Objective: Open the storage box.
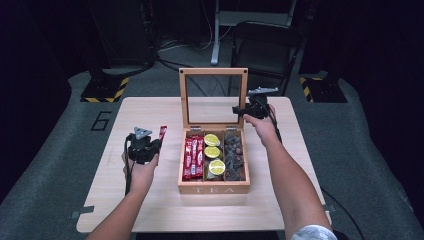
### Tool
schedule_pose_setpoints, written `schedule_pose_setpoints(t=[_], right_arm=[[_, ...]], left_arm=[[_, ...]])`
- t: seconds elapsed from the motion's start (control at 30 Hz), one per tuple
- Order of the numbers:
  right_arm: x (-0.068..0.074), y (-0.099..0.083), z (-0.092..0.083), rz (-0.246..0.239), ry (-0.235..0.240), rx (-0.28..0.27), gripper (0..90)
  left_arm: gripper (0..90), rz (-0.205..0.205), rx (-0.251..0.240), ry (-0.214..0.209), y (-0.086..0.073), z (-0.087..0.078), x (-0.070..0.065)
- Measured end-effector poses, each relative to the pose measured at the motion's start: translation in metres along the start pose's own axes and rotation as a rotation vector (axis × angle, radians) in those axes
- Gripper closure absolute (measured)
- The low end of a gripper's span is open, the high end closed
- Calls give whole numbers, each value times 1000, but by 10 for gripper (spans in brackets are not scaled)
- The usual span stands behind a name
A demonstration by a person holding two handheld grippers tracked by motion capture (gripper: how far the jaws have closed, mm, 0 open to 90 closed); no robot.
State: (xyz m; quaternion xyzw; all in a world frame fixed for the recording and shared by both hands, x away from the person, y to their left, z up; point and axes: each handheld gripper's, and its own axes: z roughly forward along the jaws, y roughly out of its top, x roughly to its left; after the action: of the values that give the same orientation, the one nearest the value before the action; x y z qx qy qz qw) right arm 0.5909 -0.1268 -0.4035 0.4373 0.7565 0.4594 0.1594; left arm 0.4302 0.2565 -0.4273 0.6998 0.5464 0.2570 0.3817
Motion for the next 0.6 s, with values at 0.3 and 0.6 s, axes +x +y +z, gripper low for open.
schedule_pose_setpoints(t=[0.3,0.6], right_arm=[[0,0,1,2,2,-5,441],[1,-1,0,-2,2,-4,433]], left_arm=[[844,-21,23,18,-10,7,12],[843,-25,55,34,-24,13,22]])
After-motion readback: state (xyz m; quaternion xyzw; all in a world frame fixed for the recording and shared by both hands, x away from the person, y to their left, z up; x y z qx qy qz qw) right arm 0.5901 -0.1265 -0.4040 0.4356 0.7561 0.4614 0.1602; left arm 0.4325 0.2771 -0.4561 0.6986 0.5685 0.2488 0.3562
